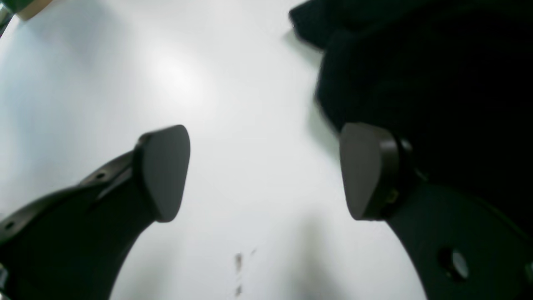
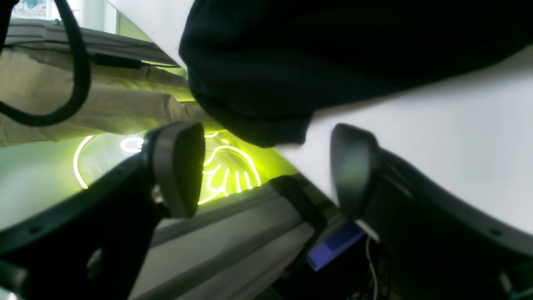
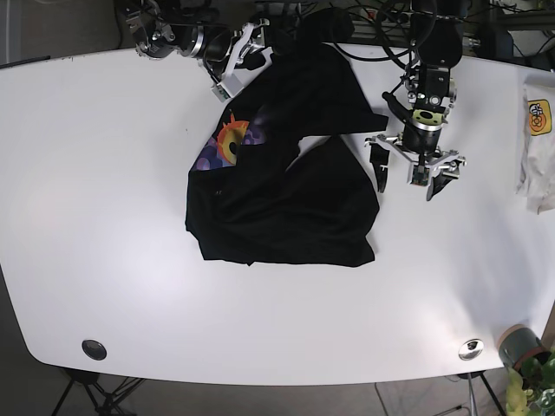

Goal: Fold the T-shirt properly
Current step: 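Grasp the black shirt's edge with the right gripper and pull to spread it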

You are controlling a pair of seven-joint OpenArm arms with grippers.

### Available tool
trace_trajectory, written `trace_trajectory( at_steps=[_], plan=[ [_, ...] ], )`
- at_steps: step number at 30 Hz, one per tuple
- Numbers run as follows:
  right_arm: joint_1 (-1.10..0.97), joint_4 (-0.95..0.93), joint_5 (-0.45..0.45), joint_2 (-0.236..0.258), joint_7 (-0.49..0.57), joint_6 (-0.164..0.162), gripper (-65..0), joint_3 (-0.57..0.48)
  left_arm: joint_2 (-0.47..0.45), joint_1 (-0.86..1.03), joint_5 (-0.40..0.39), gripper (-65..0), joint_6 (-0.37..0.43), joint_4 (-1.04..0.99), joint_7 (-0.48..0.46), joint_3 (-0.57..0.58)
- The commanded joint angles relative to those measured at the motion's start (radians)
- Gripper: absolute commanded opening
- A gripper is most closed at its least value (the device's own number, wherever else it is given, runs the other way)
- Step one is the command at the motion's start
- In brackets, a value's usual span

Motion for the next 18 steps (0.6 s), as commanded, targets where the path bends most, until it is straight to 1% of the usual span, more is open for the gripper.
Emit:
trace_trajectory(
  at_steps=[1, 6, 8, 12, 18],
  plan=[
    [0.016, 0.006, -0.006, 0.004, -0.002, -0.008, -19.2, 0.004, -0.031, -0.01, -0.062, -12.8, 0.006, 0.02, -0.027, -0.006],
    [0.037, -0.043, -0.006, -0.001, 0.0, -0.009, -19.2, 0.004, -0.089, 0.016, -0.17, -12.8, 0.006, 0.02, -0.027, -0.049],
    [0.054, -0.078, -0.004, -0.019, 0.0, -0.009, -19.2, 0.004, -0.102, 0.016, -0.193, -12.8, 0.006, 0.019, -0.027, -0.063],
    [0.065, -0.129, -0.004, -0.041, 0.0, -0.009, -19.2, 0.007, -0.125, 0.025, -0.203, -12.8, 0.006, 0.02, -0.027, -0.081],
    [0.085, -0.132, -0.006, -0.045, 0.001, -0.011, -19.2, 0.004, -0.126, 0.039, -0.204, -12.8, 0.006, 0.02, -0.027, -0.104]
  ],
)
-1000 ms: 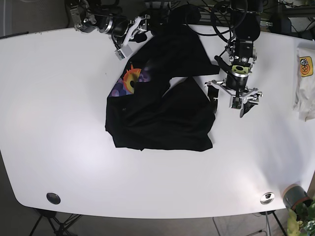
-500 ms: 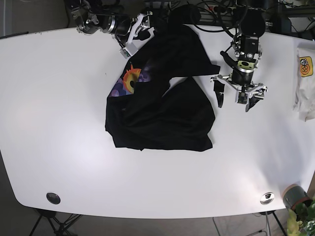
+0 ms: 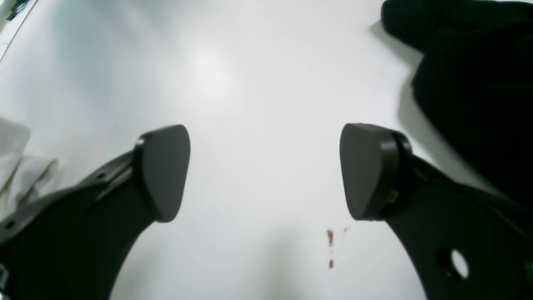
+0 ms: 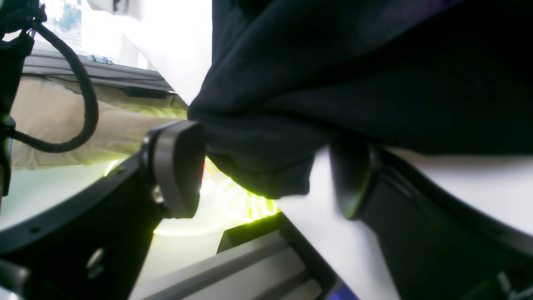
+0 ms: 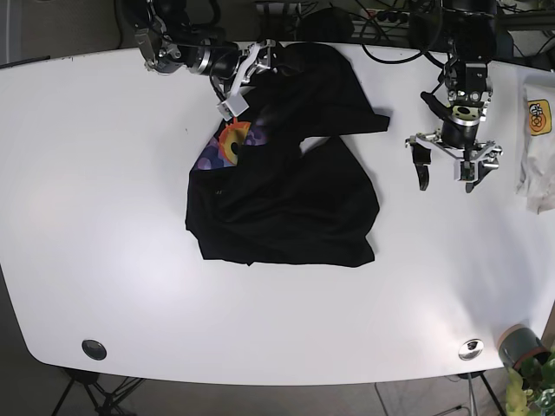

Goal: Fold the T-shirt properly
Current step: 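Grasp the black shirt's edge with the right gripper and pull to spread it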

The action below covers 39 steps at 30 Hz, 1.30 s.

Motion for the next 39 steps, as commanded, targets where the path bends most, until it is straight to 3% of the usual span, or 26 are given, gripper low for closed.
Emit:
trace_trajectory(
  at_steps=[1, 8, 15, 20, 28, 39],
  plan=[
    [0.0, -0.004, -0.058, 0.01, -0.029, -0.035, -19.2, 0.003, -0.012, -0.008, -0.005, -12.8, 0.003, 0.019, -0.026, -0.006],
    [0.0, -0.002, -0.058, 0.008, -0.029, -0.115, -22.0, 0.002, -0.013, 0.009, -0.005, -12.8, 0.003, 0.019, -0.027, -0.006],
    [0.0, -0.002, -0.061, -0.015, -0.028, -0.162, -49.6, 0.002, -0.012, 0.007, -0.005, -12.8, 0.003, 0.018, -0.027, -0.006],
    [-0.003, 0.004, -0.127, -0.029, -0.028, -0.196, -61.4, 0.002, -0.012, 0.007, -0.005, -12.8, 0.003, 0.018, -0.027, -0.006],
    [-0.028, 0.099, -0.147, -0.039, -0.028, -0.214, -62.8, 0.014, -0.012, 0.006, -0.005, -12.8, 0.003, 0.018, -0.027, -0.006],
    [-0.041, 0.301, -0.136, 0.03, -0.033, -0.213, -62.8, 0.152, -0.01, -0.014, -0.005, -12.8, 0.003, 0.011, -0.026, -0.006]
  ],
)
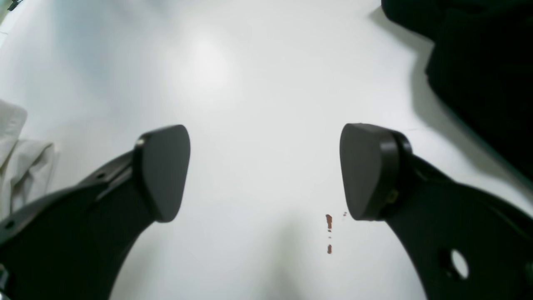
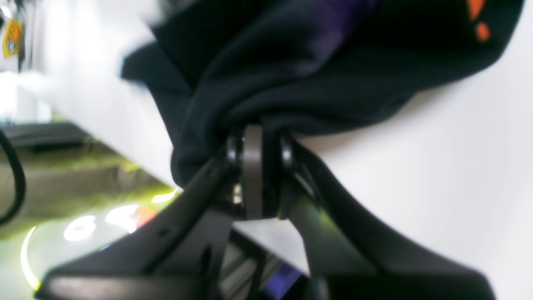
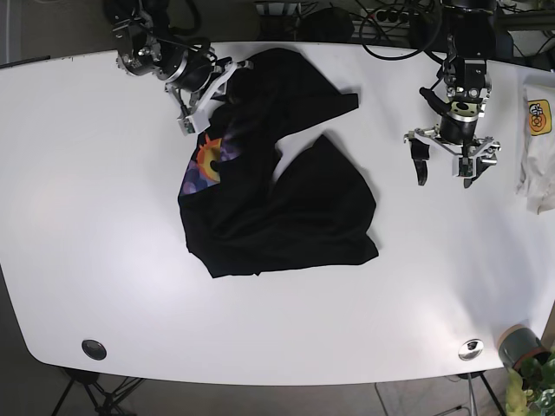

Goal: Fold the T-shirt properly
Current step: 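Grasp the black shirt's edge with the right gripper and pull to spread it, then lower the left gripper onto the black shirt's opposite edge and grasp it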

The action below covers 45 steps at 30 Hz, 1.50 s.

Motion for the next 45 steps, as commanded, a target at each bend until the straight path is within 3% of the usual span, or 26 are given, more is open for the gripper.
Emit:
trace_trajectory(
  at_steps=[1, 9, 17, 19, 25, 34, 45],
  plan=[
    [0.017, 0.031, 0.02, 0.011, 0.013, 0.015, -62.8, 0.021, -0.013, -0.022, -0.004, -12.8, 0.004, 0.014, -0.027, -0.006],
    [0.101, 0.038, 0.02, 0.021, 0.011, 0.02, -62.8, 0.132, -0.01, -0.023, -0.004, -12.8, 0.004, 0.022, -0.027, -0.004],
    [0.192, 0.036, 0.02, 0.101, 0.009, 0.022, -62.8, 0.204, 0.026, -0.025, -0.015, -12.8, 0.004, 0.074, -0.019, 0.0],
    [0.212, 0.036, 0.021, 0.112, 0.009, 0.023, -62.8, 0.218, 0.038, -0.028, -0.038, -12.8, 0.004, 0.088, 0.013, 0.002],
    [0.255, 0.036, 0.021, 0.129, 0.009, 0.068, -62.8, 0.227, 0.061, -0.118, -0.13, -12.6, 0.004, 0.111, 0.138, 0.051],
    [0.259, 0.034, 0.021, 0.127, 0.009, 0.075, -62.8, 0.226, 0.069, -0.21, -0.22, -12.6, 0.01, 0.096, 0.211, 0.16],
    [0.259, 0.033, 0.021, 0.127, 0.009, 0.075, -62.8, 0.226, 0.127, -0.336, -0.223, -12.6, 0.013, -0.09, 0.211, 0.178]
  ],
)
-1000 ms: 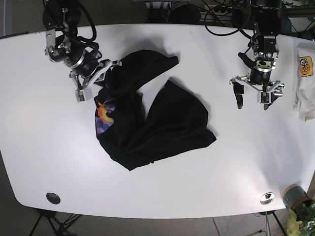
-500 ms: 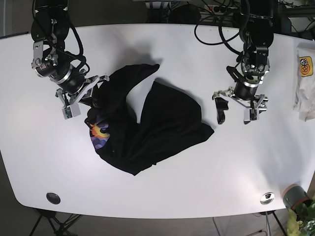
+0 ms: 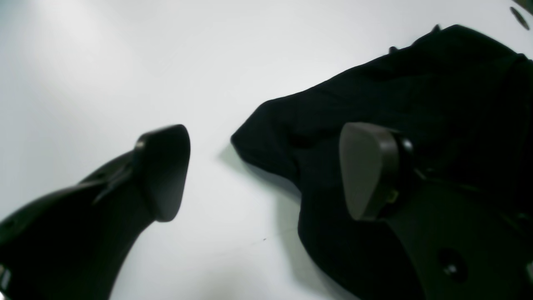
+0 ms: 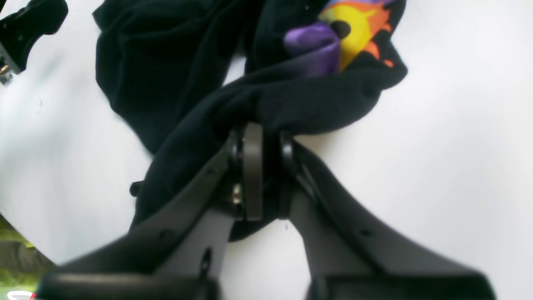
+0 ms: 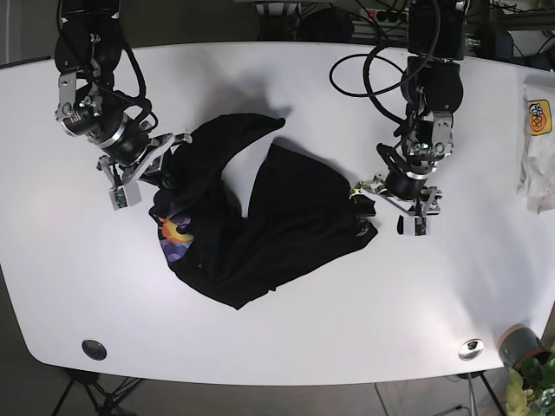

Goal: Fold the T-shirt properly
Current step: 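Lower the left gripper onto the black shirt's opposite edge and grasp it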

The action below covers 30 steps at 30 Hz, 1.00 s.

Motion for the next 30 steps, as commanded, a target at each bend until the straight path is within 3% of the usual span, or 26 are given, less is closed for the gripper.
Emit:
trace_trajectory(
  at_steps=[1, 12, 18, 23, 30],
  plan=[
    [0.012, 0.017, 0.013, 0.011, 0.026, 0.005, -62.8, 0.006, -0.009, -0.03, -0.003, -12.6, 0.001, -0.024, -0.022, 0.002],
    [0.012, 0.016, 0.013, 0.01, 0.027, 0.005, -62.8, 0.007, 0.034, -0.165, -0.003, -12.6, -0.007, -0.228, -0.022, 0.005],
    [0.012, 0.016, 0.013, 0.01, 0.027, 0.005, -62.8, 0.007, 0.033, -0.223, -0.011, -12.6, -0.007, -0.297, -0.022, 0.106],
    [0.012, 0.016, 0.013, 0.01, 0.027, 0.005, -62.8, 0.007, 0.034, -0.228, -0.011, -12.6, -0.007, -0.332, -0.022, 0.117],
    [0.009, 0.016, 0.013, -0.03, 0.027, 0.005, -62.8, 0.058, 0.033, -0.219, -0.011, -12.6, -0.007, -0.321, -0.022, 0.119]
  ],
)
